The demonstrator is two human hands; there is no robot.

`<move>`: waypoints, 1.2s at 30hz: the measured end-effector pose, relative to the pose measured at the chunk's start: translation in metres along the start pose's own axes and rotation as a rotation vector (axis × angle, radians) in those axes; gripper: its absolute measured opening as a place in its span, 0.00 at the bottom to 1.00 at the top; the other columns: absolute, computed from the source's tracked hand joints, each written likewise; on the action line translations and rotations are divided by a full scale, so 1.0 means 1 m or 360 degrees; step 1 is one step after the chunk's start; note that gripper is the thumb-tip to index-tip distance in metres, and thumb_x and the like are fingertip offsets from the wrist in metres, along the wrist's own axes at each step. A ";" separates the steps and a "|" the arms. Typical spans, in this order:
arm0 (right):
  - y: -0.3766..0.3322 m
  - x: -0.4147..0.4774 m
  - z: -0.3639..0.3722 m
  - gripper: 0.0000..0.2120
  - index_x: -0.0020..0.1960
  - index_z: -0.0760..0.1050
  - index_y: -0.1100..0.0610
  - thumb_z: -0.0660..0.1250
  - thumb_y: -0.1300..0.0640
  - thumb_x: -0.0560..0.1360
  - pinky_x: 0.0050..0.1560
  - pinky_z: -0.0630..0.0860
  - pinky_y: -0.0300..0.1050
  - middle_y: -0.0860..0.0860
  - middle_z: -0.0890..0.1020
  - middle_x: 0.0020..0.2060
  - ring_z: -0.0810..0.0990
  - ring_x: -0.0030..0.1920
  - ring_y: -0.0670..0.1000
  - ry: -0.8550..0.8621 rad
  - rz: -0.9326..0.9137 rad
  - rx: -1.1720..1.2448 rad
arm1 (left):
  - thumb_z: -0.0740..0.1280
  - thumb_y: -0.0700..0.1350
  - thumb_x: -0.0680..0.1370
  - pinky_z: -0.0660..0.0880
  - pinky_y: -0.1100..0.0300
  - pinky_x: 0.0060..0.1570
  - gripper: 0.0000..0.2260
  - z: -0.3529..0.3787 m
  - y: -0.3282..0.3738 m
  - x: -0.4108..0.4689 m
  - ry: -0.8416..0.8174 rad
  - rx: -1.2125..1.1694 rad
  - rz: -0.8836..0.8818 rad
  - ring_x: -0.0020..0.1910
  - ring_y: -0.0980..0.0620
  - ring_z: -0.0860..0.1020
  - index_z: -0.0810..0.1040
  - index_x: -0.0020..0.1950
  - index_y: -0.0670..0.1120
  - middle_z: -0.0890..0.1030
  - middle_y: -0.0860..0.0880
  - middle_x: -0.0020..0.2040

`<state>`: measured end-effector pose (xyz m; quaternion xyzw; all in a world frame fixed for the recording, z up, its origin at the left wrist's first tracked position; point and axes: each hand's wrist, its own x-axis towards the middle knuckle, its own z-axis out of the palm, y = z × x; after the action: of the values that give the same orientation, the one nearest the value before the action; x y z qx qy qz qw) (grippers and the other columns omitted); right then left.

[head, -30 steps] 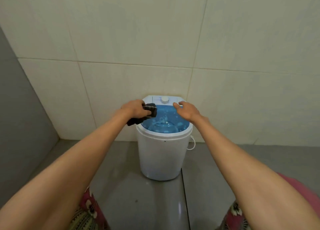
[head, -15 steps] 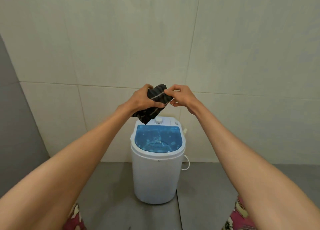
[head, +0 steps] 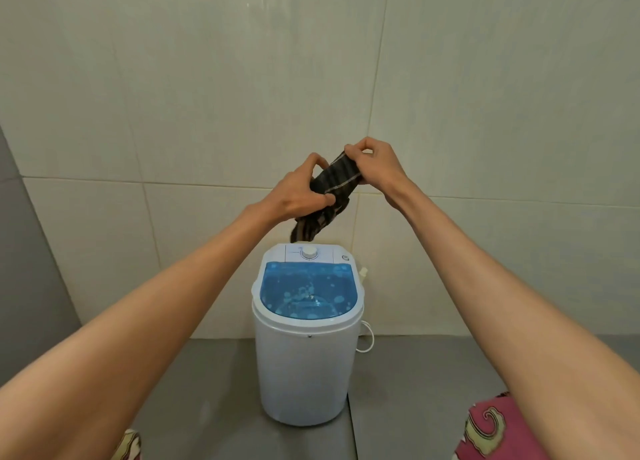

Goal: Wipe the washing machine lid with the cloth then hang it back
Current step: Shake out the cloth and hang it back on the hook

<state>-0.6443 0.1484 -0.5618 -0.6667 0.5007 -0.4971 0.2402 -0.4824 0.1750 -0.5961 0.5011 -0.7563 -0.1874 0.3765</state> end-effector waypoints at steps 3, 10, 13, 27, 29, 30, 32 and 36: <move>-0.008 -0.004 -0.007 0.10 0.50 0.79 0.57 0.65 0.51 0.79 0.41 0.77 0.42 0.52 0.81 0.44 0.79 0.44 0.50 -0.0116 0.0004 0.0025 | 0.67 0.43 0.75 0.83 0.53 0.42 0.17 -0.003 0.005 0.004 -0.0018 -0.0129 -0.0070 0.43 0.47 0.83 0.67 0.61 0.46 0.82 0.43 0.47; -0.016 -0.009 -0.030 0.21 0.66 0.76 0.47 0.62 0.60 0.75 0.46 0.71 0.45 0.51 0.82 0.51 0.78 0.49 0.49 -0.0816 0.0076 -0.0157 | 0.64 0.41 0.79 0.76 0.68 0.30 0.16 -0.010 0.002 0.005 0.0064 -0.0258 -0.0214 0.38 0.56 0.81 0.66 0.64 0.45 0.83 0.46 0.46; -0.015 -0.010 -0.031 0.25 0.72 0.71 0.46 0.63 0.63 0.77 0.45 0.72 0.42 0.53 0.79 0.56 0.77 0.48 0.49 -0.0815 0.0047 -0.0394 | 0.64 0.41 0.79 0.76 0.69 0.30 0.23 -0.014 -0.002 0.006 0.0033 -0.0265 -0.0208 0.41 0.55 0.81 0.62 0.72 0.49 0.81 0.45 0.50; -0.002 -0.007 -0.030 0.12 0.53 0.73 0.55 0.72 0.63 0.73 0.45 0.73 0.42 0.53 0.85 0.44 0.81 0.46 0.50 -0.0664 -0.0054 -0.0575 | 0.72 0.45 0.73 0.59 0.60 0.60 0.13 -0.019 -0.002 0.013 -0.0370 0.0200 -0.0282 0.71 0.49 0.66 0.82 0.57 0.47 0.73 0.48 0.70; 0.003 -0.005 -0.030 0.13 0.54 0.74 0.54 0.73 0.62 0.73 0.49 0.75 0.44 0.53 0.84 0.47 0.81 0.50 0.53 -0.0623 -0.0044 -0.0593 | 0.72 0.46 0.73 0.63 0.59 0.57 0.07 -0.020 -0.002 0.013 -0.0373 0.0129 -0.0250 0.63 0.49 0.72 0.80 0.47 0.45 0.79 0.47 0.60; 0.004 -0.004 -0.030 0.13 0.55 0.76 0.53 0.73 0.60 0.73 0.51 0.75 0.45 0.54 0.84 0.47 0.81 0.51 0.53 -0.0617 -0.0061 -0.0621 | 0.71 0.45 0.73 0.66 0.59 0.54 0.05 -0.020 -0.001 0.012 -0.0365 0.0090 -0.0230 0.57 0.50 0.75 0.78 0.42 0.45 0.81 0.47 0.52; 0.006 -0.004 -0.028 0.11 0.55 0.80 0.53 0.73 0.57 0.74 0.54 0.75 0.46 0.53 0.84 0.45 0.81 0.50 0.52 -0.0622 -0.0122 -0.0742 | 0.69 0.43 0.73 0.70 0.60 0.46 0.07 -0.021 0.001 0.013 -0.0293 0.0057 -0.0189 0.44 0.52 0.76 0.73 0.38 0.46 0.78 0.47 0.40; 0.019 -0.004 -0.024 0.11 0.54 0.82 0.56 0.69 0.50 0.77 0.52 0.74 0.45 0.53 0.82 0.45 0.80 0.48 0.51 -0.0604 -0.0137 -0.0772 | 0.68 0.43 0.74 0.75 0.60 0.41 0.05 -0.028 -0.001 0.018 -0.0181 0.0150 -0.0153 0.38 0.51 0.76 0.73 0.42 0.46 0.79 0.46 0.40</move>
<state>-0.6745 0.1488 -0.5698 -0.8060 0.5223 -0.2393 0.1421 -0.4649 0.1610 -0.5719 0.5425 -0.7596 -0.1976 0.2996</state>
